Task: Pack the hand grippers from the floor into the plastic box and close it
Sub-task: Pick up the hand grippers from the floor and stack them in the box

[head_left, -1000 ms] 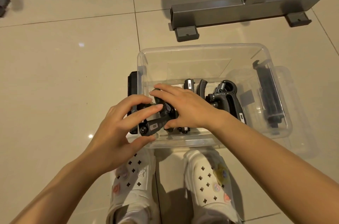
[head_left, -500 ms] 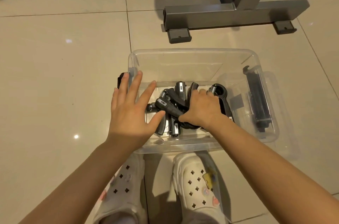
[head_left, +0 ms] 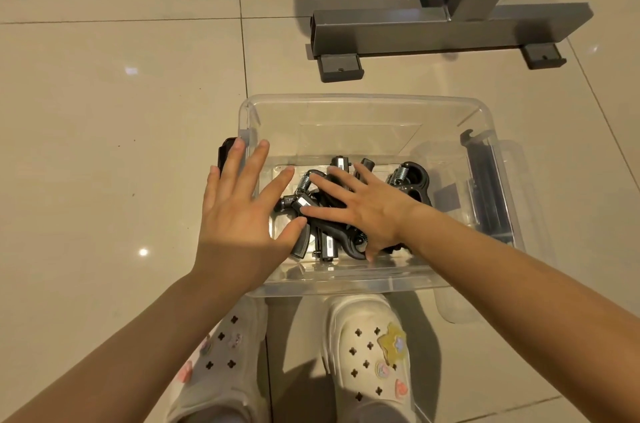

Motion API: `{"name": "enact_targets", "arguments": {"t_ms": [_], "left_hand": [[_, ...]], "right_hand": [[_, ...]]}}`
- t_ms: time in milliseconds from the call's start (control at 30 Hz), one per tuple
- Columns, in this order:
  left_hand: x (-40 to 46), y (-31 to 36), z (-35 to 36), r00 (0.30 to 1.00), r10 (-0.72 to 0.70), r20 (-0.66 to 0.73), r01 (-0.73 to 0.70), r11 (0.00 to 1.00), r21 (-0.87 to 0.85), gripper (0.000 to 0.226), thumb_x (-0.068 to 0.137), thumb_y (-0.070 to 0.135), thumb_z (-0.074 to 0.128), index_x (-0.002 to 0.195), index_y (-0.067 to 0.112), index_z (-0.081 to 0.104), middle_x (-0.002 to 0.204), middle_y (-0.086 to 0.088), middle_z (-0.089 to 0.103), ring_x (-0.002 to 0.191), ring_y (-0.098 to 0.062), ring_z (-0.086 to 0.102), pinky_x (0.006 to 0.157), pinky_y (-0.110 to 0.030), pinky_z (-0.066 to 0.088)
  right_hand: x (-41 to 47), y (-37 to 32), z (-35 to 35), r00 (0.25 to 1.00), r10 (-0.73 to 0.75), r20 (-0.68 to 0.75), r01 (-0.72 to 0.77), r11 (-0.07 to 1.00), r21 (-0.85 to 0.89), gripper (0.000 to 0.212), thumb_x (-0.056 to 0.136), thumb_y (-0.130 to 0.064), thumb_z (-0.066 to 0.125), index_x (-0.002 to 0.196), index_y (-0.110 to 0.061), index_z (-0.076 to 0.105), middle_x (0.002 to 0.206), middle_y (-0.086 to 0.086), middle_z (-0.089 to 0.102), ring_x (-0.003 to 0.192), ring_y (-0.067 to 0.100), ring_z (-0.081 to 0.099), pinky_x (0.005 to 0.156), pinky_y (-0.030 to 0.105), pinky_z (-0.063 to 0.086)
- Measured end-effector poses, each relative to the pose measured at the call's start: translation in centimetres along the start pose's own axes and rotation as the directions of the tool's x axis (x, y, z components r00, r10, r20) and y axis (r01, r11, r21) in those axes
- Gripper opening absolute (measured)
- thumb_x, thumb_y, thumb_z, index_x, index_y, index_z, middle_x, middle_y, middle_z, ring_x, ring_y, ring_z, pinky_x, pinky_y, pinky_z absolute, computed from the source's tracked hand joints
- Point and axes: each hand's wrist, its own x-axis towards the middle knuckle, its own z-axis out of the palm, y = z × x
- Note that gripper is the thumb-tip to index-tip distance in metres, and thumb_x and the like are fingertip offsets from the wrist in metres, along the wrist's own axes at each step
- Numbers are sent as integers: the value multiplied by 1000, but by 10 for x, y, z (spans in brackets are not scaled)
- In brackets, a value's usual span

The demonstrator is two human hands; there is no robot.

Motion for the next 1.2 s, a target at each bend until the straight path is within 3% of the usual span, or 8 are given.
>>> {"name": "enact_targets", "arguments": {"t_ms": [167,367,467,633,833,1000,1100,1200], "left_hand": [[0,-1,1,1000,2,-25,-2,1000,-21,61,79,55,47,133,27,52,156,0,22,146,-17,1,117,-46,6],[0,-2,2,998,25,-60,-28,998,-55,59,80,54,48,130,24,56,154,-3,26,146,-20,6,116,-48,9],[-1,-2,3,996,39,-78,-45,997,-68,59,80,53,50,130,22,56,153,-5,28,146,-22,8,115,-51,11],[-1,-3,4,995,48,-87,-55,996,-73,57,81,53,50,129,22,57,153,-5,28,146,-22,8,116,-50,10],[-1,-4,4,994,54,-95,-62,994,-87,57,82,52,52,130,21,56,154,-6,26,146,-24,9,115,-53,12],[-1,-4,4,993,56,-99,-65,994,-87,58,82,52,51,131,21,55,154,-6,25,146,-24,10,114,-54,13],[-1,-4,4,993,61,-96,-69,994,-84,58,82,52,51,131,20,56,154,-7,26,145,-24,10,114,-55,13],[-1,-4,4,994,60,-94,-67,994,-83,58,82,53,51,130,20,56,153,-7,26,145,-25,10,114,-56,14]], "right_hand": [[4,7,0,999,18,43,-21,995,92,130,61,-66,73,140,-44,-27,153,9,-32,144,35,-11,116,52,1],[-2,19,12,981,192,23,-192,948,254,108,73,-71,58,145,-43,-19,157,12,-16,146,31,-6,118,49,4],[-1,14,10,988,149,-37,-136,961,241,110,76,-61,64,145,-40,-19,158,6,-17,146,29,-1,118,46,7],[6,12,1,993,93,-68,-75,969,234,110,74,-47,73,149,-38,-8,156,18,4,142,34,14,115,42,23],[-12,29,7,950,292,-109,-240,909,341,98,80,-52,65,150,-34,0,156,14,14,140,31,22,112,40,22],[-13,24,11,948,291,-130,-228,904,361,90,82,-59,55,150,-38,-1,159,8,0,145,31,3,116,48,8],[-1,16,10,981,196,-17,-187,958,217,107,68,-78,54,147,-43,-9,155,8,-26,142,36,-19,112,61,-3],[3,16,13,979,203,21,-204,972,118,109,64,-79,57,149,-41,1,151,9,-34,141,40,-21,112,64,0]]}}
